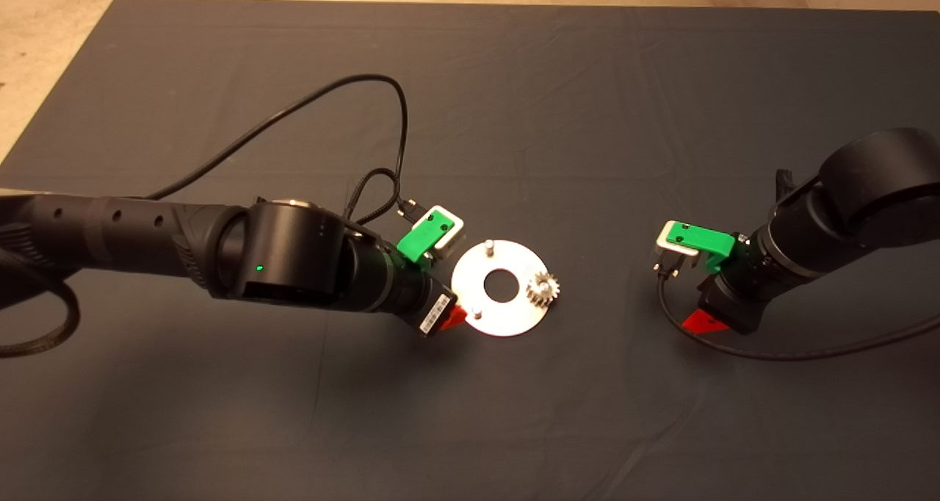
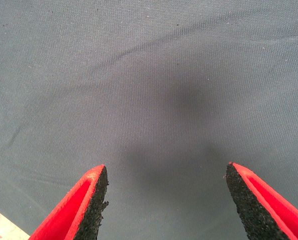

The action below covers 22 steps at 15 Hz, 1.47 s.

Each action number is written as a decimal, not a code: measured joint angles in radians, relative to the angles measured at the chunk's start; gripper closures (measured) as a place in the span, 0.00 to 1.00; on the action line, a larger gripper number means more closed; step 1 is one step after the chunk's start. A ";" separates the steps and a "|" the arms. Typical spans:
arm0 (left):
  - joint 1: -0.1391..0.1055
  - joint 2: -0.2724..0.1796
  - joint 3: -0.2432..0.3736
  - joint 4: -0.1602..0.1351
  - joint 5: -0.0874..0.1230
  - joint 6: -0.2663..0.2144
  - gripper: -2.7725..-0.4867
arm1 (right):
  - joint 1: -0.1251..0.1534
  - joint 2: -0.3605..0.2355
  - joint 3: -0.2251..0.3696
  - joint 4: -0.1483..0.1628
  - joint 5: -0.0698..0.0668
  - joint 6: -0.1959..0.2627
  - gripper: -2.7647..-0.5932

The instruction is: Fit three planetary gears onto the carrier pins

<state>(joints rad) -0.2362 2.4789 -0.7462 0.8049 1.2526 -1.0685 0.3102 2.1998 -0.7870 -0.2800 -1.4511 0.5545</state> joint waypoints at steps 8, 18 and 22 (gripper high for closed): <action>0.000 -0.012 0.000 0.023 -0.005 0.018 0.26 | 0.000 0.003 0.000 0.000 0.001 -0.004 0.47; 0.000 -0.025 0.016 0.071 -0.016 0.018 0.26 | 0.001 0.002 -0.001 0.000 -0.008 -0.004 0.47; 0.015 -0.032 0.034 0.111 -0.016 0.017 0.26 | 0.004 0.002 -0.006 0.000 -0.008 -0.007 0.47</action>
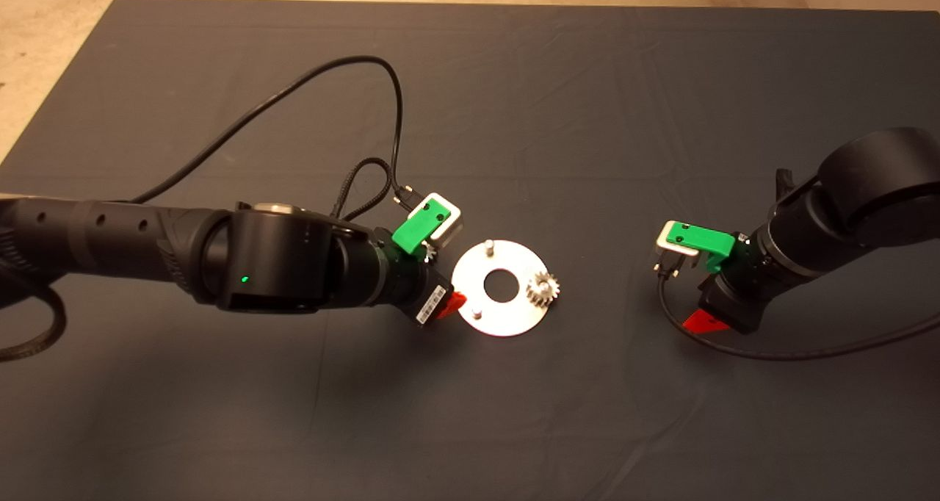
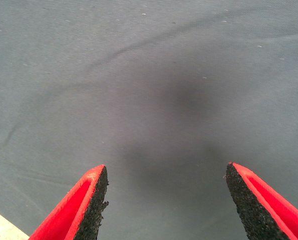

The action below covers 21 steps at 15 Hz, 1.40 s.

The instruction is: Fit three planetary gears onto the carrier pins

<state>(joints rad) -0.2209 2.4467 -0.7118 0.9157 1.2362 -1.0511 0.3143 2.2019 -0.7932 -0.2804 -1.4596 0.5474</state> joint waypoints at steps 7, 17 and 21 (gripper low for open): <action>0.051 -0.020 0.027 0.061 -0.012 -0.001 0.26 | 0.002 0.000 -0.004 0.000 -0.005 0.000 0.47; 0.122 -0.047 0.019 0.106 -0.081 0.057 0.26 | 0.002 0.000 -0.004 0.000 -0.006 0.000 0.47; 0.135 -0.048 -0.008 0.107 -0.085 0.083 0.26 | 0.001 -0.002 -0.004 0.000 -0.006 0.000 0.47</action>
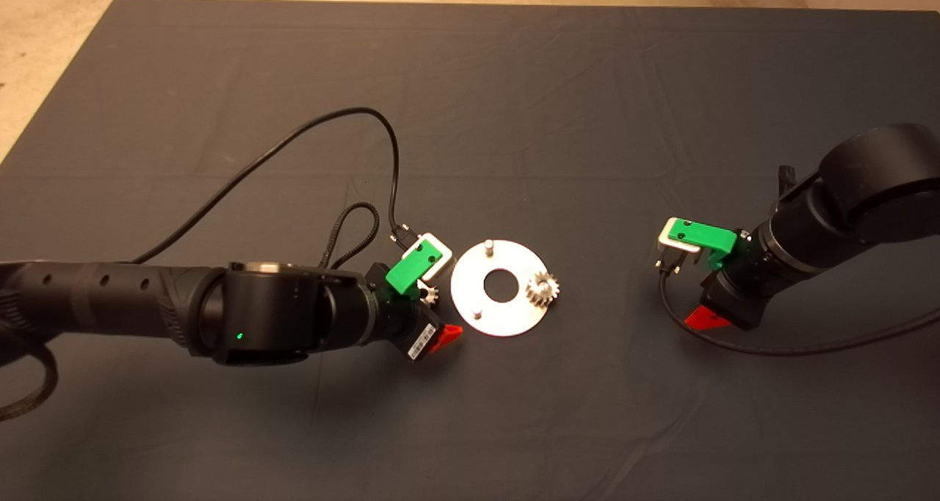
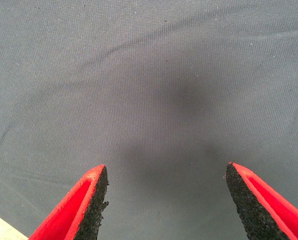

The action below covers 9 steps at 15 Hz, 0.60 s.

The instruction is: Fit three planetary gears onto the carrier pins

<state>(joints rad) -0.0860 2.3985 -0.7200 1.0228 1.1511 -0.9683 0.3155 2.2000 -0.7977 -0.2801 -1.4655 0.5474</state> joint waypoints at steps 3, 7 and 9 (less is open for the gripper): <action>0.000 -0.003 0.000 0.000 -0.001 0.012 0.26 | 0.000 0.000 0.000 0.000 0.000 0.000 0.47; 0.000 -0.009 -0.015 -0.001 -0.003 0.066 0.26 | -0.001 0.000 0.000 0.000 0.003 0.000 0.47; -0.001 -0.008 -0.016 -0.005 -0.003 0.066 0.26 | -0.002 0.002 0.000 0.000 0.003 0.000 0.47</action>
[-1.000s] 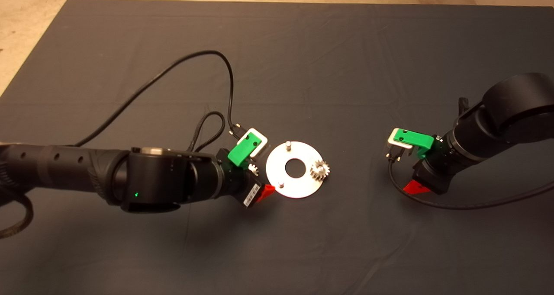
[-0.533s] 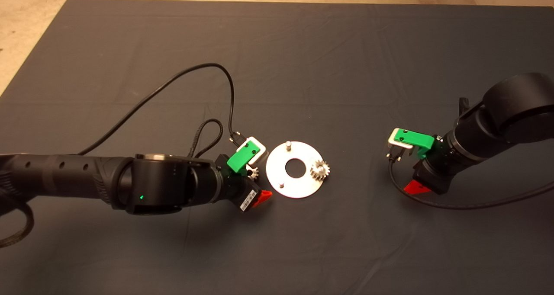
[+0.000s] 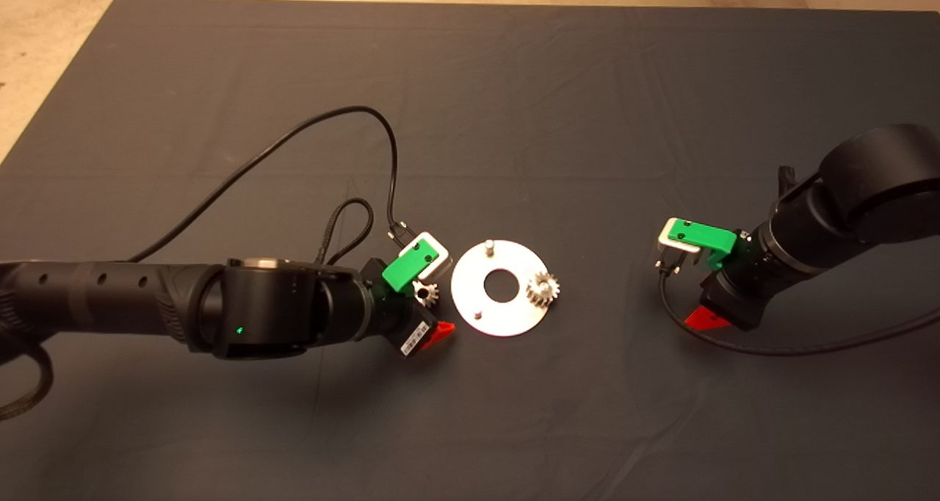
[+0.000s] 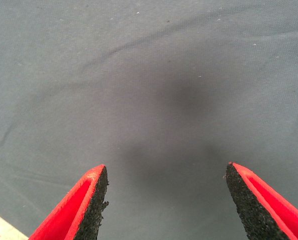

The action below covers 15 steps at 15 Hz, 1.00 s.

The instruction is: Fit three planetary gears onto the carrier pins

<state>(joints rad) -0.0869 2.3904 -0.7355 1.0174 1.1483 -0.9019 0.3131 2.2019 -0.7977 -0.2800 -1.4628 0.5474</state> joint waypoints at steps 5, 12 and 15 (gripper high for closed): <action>-0.002 0.000 0.000 -0.003 0.000 0.001 0.26 | 0.000 0.000 0.000 0.000 0.000 0.000 0.47; -0.002 0.004 -0.031 -0.003 -0.001 0.025 0.26 | 0.000 0.000 0.000 0.000 -0.001 0.000 0.47; -0.002 0.004 -0.036 -0.004 -0.024 0.063 0.29 | 0.000 -0.002 0.000 0.000 -0.001 0.000 0.47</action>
<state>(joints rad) -0.0885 2.3940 -0.7711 1.0132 1.1238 -0.8391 0.3131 2.2000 -0.7977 -0.2800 -1.4643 0.5474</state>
